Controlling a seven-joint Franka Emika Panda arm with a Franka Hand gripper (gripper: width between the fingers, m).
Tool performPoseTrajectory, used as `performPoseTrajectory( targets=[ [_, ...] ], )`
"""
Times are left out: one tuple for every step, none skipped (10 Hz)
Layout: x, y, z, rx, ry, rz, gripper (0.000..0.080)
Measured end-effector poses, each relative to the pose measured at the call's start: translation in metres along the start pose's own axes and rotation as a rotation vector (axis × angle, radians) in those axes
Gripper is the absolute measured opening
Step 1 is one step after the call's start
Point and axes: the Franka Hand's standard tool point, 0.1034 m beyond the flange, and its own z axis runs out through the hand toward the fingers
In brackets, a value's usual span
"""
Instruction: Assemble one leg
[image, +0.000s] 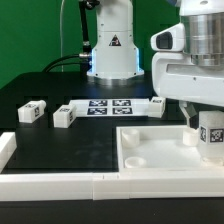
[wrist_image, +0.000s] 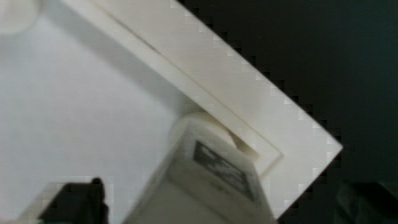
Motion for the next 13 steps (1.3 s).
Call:
performPoseTrajectory(
  targets=[
    [-0.0002,0.002,0.0015,-0.001,0.001,-0.148,0.0649],
    [0.0009,0.0021,0.002,0.002,0.012,-0.269,0.0649],
    [0.0014,0.0035,0.0033,0.002,0.022,-0.374,0.0649],
    [0.0021,0.0044,0.0034,-0.003,0.024,-0.501,0.0649],
    [0.0048,0.0035,0.0024,-0.004,0.039,-0.616,0.0649],
    [0.005,0.0038,0.0026,-0.005,0.039,-0.655,0.0649],
    [0.0049,0.0037,0.0026,-0.004,0.039,-0.648,0.0553],
    [0.005,0.0038,0.0026,-0.005,0.039,-0.648,0.0553],
    [0.005,0.0039,0.0026,-0.005,0.039,-0.648,0.0378],
    [0.0053,0.0041,0.0027,-0.005,0.039,-0.648,0.0288],
    [0.0052,0.004,0.0027,-0.003,0.039,-0.602,0.0288],
    [0.0051,0.004,0.0027,-0.003,0.039,-0.59,0.0288],
    [0.0057,0.0041,0.0027,0.003,0.038,-0.468,0.0288]
  ],
)
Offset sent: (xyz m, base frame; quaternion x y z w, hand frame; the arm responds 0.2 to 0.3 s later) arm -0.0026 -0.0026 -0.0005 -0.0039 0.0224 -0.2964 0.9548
